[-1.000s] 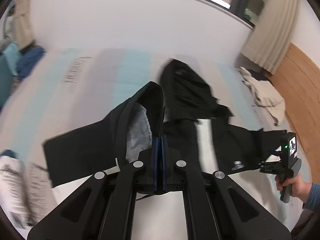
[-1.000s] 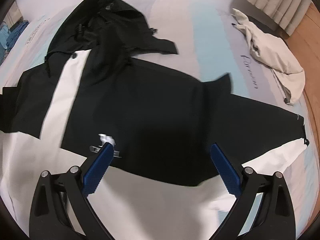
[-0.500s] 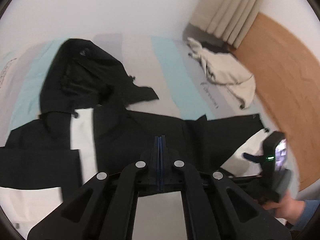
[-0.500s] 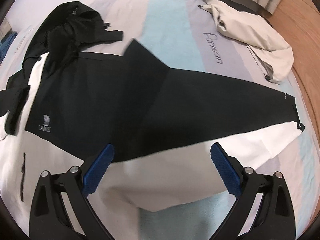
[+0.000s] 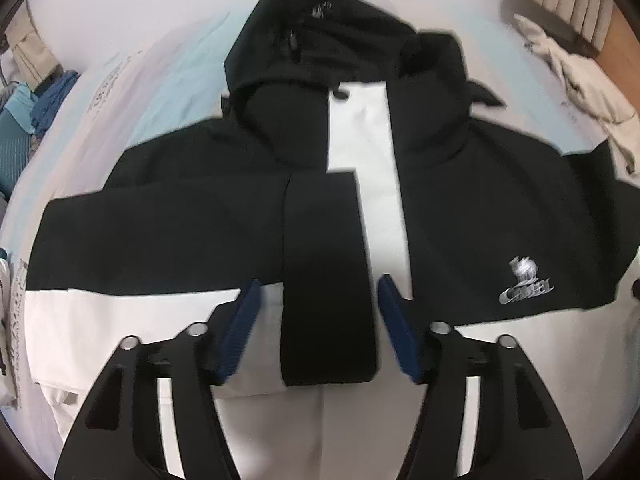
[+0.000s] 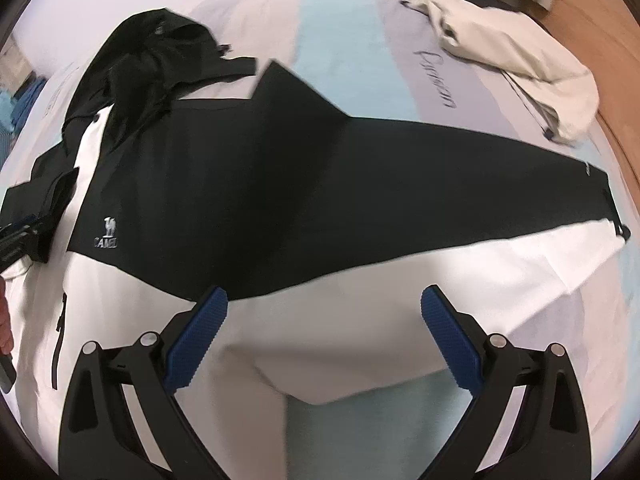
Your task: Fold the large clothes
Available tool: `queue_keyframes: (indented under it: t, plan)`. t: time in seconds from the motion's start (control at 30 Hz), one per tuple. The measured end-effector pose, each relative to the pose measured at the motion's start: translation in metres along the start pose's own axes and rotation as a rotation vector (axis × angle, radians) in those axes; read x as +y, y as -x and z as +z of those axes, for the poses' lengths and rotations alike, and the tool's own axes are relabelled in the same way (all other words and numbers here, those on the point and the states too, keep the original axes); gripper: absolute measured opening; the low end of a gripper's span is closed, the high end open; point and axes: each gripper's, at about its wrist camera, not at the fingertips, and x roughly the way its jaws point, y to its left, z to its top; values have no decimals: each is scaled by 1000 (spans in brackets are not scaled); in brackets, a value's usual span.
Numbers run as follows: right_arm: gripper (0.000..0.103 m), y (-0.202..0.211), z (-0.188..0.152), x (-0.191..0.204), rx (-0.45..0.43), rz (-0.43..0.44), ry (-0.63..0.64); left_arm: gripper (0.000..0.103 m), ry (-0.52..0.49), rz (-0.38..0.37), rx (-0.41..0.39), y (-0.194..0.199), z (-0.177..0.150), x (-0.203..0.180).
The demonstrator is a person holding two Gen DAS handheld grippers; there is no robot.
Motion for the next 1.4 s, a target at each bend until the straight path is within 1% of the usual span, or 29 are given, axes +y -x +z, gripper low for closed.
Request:
queue_keyframes:
  t: [0.03, 0.1, 0.17, 0.2, 0.23, 0.27, 0.3, 0.33, 0.43, 0.6, 0.73, 0.87, 0.93, 1.1, 1.17, 1.27, 1.37, 1.4]
  plan:
    - [94, -3, 1, 4, -1, -8, 10, 67, -9, 8, 11, -5, -2, -1]
    - [94, -10, 4, 8, 7, -24, 12, 66, -23, 15, 19, -11, -5, -3]
    - [94, -18, 7, 6, 20, -22, -18, 54, -47, 30, 9, -16, -9, -5]
    - [94, -21, 8, 4, 24, -20, -34, 49, -43, 28, 15, -19, -8, -2]
    - [94, -22, 8, 2, 27, -18, -48, 42, -36, 24, 13, -19, -7, -2]
    - [94, -23, 8, 1, 29, -13, -61, 37, -31, 21, 8, -18, -7, -1]
    - [94, -22, 8, 0, 28, -10, -68, 28, -29, 27, 0, -16, -7, 0]
    - [94, -22, 8, -1, 27, -8, -72, 22, -26, 31, -5, -16, -6, -1]
    - [94, -19, 7, 0, 22, -7, -63, 15, 8, 14, -18, -8, -4, 3]
    - [94, -11, 4, -3, 3, -6, -33, 13, 43, -26, -44, 19, 4, 4]
    - [94, -4, 3, -9, -17, -4, -23, 13, 34, -68, -74, 48, 6, -15]
    - [94, 2, 1, -24, -26, -12, -43, 13, -8, -143, -109, 74, 15, -67]
    - [94, 4, 0, -35, -29, -22, -56, 13, -30, -185, -115, 76, 21, -103]
    - [94, 9, -9, -66, -31, -49, -99, 13, -99, -253, -120, 75, 28, -182]
    - [94, 13, -13, -81, -35, -67, -124, 13, -127, -267, -104, 69, 28, -209]
    - [94, 18, -21, -106, -34, -101, -180, 13, -166, -265, -86, 58, 24, -239]
    - [94, 24, -27, -139, -54, -154, -197, 13, -198, -244, -53, 42, 18, -257]
    - [94, 26, -28, -151, -61, -153, -207, 13, -204, -239, -42, 38, 16, -261]
